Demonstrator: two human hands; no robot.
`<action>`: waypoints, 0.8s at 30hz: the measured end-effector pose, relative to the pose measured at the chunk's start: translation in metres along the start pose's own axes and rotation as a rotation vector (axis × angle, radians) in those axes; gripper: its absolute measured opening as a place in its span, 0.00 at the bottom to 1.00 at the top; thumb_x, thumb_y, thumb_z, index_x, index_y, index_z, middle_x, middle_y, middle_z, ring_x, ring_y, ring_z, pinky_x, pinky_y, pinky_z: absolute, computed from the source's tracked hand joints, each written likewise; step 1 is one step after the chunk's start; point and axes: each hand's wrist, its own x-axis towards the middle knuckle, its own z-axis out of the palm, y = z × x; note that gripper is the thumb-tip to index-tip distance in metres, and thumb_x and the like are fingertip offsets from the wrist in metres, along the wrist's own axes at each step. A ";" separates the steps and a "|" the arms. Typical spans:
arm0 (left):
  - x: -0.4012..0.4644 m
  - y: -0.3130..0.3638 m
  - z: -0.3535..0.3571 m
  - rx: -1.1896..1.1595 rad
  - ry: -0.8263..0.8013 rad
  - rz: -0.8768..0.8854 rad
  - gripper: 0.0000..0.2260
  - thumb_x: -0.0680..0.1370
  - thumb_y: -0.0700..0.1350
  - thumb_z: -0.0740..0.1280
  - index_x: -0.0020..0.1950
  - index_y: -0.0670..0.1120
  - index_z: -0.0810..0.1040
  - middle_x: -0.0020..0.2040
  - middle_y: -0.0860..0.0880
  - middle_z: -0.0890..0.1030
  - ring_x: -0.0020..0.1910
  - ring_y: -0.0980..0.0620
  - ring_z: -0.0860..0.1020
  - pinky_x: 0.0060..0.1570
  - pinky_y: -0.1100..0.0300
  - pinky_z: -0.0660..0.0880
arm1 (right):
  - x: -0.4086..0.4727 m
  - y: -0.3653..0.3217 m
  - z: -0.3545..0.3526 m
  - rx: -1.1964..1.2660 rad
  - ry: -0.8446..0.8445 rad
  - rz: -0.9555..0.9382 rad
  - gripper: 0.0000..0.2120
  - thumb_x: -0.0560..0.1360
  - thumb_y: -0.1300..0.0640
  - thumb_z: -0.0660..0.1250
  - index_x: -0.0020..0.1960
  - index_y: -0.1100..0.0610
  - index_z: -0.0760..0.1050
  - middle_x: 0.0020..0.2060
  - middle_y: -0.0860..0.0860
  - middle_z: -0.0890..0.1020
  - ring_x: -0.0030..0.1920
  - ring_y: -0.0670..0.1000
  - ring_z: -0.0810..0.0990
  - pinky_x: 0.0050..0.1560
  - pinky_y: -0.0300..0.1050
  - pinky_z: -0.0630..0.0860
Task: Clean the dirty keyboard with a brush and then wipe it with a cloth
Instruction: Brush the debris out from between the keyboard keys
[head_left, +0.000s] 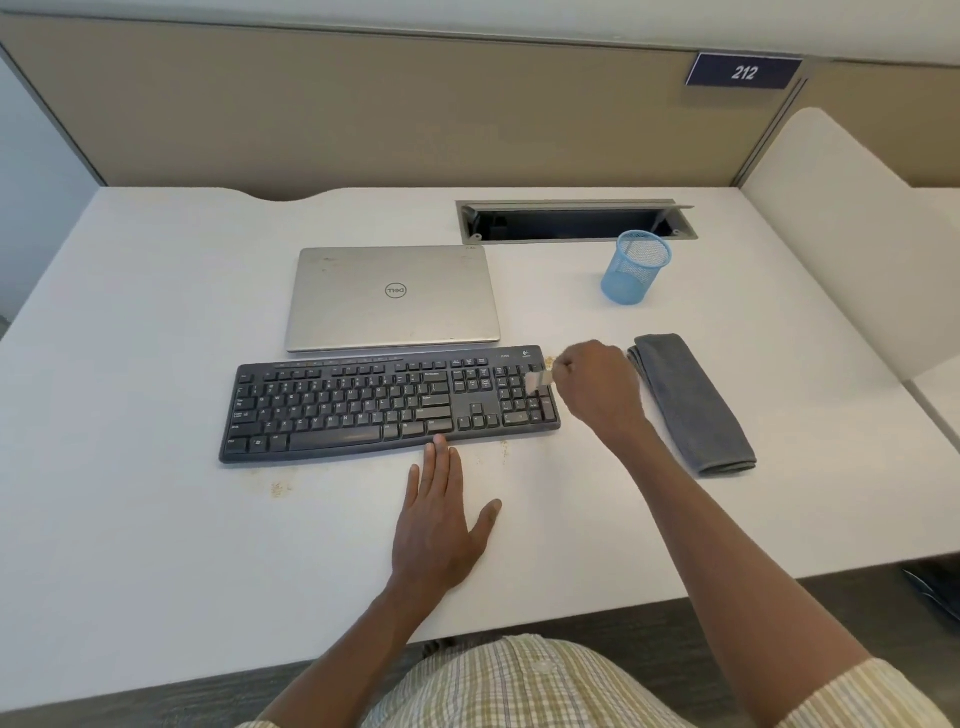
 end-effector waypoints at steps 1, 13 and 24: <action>0.000 0.000 0.000 0.000 -0.001 -0.001 0.40 0.82 0.67 0.47 0.82 0.43 0.39 0.81 0.46 0.35 0.81 0.49 0.35 0.77 0.56 0.34 | 0.002 -0.007 0.001 -0.030 -0.032 -0.016 0.11 0.73 0.61 0.60 0.40 0.57 0.80 0.34 0.52 0.82 0.34 0.56 0.76 0.32 0.42 0.67; 0.001 0.002 -0.001 0.018 -0.019 -0.016 0.41 0.80 0.70 0.44 0.83 0.43 0.40 0.82 0.47 0.35 0.81 0.50 0.35 0.77 0.57 0.34 | 0.006 -0.024 -0.005 -0.195 -0.154 -0.126 0.05 0.75 0.65 0.61 0.48 0.61 0.75 0.42 0.56 0.80 0.45 0.58 0.81 0.39 0.44 0.71; 0.001 0.000 0.002 0.044 -0.010 -0.031 0.42 0.80 0.70 0.46 0.83 0.43 0.41 0.82 0.46 0.37 0.81 0.51 0.36 0.79 0.56 0.38 | -0.001 -0.018 -0.010 -0.197 -0.195 -0.166 0.05 0.74 0.66 0.60 0.43 0.57 0.68 0.36 0.52 0.73 0.39 0.57 0.75 0.38 0.44 0.70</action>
